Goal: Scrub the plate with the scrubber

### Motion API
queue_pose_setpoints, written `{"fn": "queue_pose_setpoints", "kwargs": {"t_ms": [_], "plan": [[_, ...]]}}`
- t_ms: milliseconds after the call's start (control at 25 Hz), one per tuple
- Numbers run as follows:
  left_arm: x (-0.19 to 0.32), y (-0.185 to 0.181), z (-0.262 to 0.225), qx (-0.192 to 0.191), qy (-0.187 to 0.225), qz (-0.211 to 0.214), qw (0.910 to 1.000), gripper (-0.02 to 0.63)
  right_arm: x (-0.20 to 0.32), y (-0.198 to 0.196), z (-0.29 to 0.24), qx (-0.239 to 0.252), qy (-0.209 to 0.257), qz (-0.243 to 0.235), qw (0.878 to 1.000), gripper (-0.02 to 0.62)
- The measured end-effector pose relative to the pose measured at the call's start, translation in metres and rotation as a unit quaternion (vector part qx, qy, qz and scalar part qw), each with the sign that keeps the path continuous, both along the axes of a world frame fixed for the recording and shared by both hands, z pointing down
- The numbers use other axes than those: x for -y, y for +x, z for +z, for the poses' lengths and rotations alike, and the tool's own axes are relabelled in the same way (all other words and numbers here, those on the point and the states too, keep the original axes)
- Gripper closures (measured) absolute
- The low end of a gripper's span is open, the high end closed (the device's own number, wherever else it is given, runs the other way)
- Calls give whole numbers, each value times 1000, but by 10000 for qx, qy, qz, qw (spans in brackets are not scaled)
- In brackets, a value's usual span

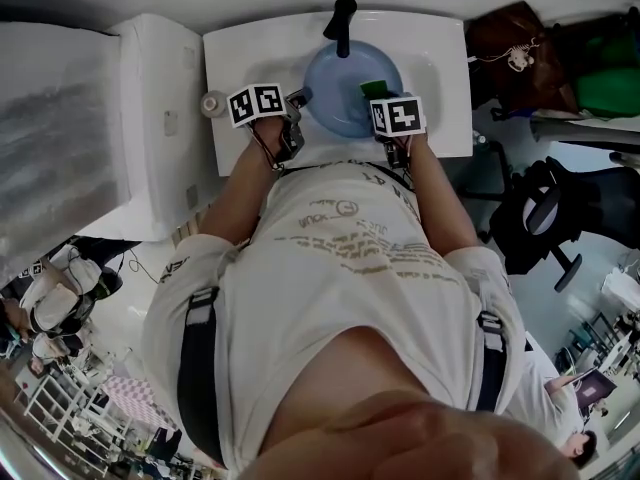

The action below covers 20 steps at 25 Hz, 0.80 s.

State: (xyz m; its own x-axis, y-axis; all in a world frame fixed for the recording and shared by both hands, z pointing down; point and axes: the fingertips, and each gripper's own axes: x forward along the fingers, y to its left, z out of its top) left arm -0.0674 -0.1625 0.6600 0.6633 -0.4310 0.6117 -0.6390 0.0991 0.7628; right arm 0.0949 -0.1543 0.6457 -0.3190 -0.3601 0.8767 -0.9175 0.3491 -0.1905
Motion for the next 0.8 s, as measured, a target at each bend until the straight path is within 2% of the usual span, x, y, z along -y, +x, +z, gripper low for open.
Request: {"fn": "queue_pose_setpoints", "kwargs": {"t_ms": [240, 520, 640, 800], "plan": [[-6, -3, 11, -6, -235, -4, 9997, 541, 7, -3, -58, 368, 765, 75, 9964, 397], [-10, 4, 22, -92, -395, 89, 9991, 541, 15, 21, -132, 533, 1878, 578, 9791, 397], [-14, 5, 29, -162, -550, 73, 9983, 541, 15, 29, -144, 598, 2087, 729, 9734, 397], [-19, 2, 40, -99, -860, -85, 9962, 541, 14, 36, -143, 586, 2086, 805, 9729, 397]]}}
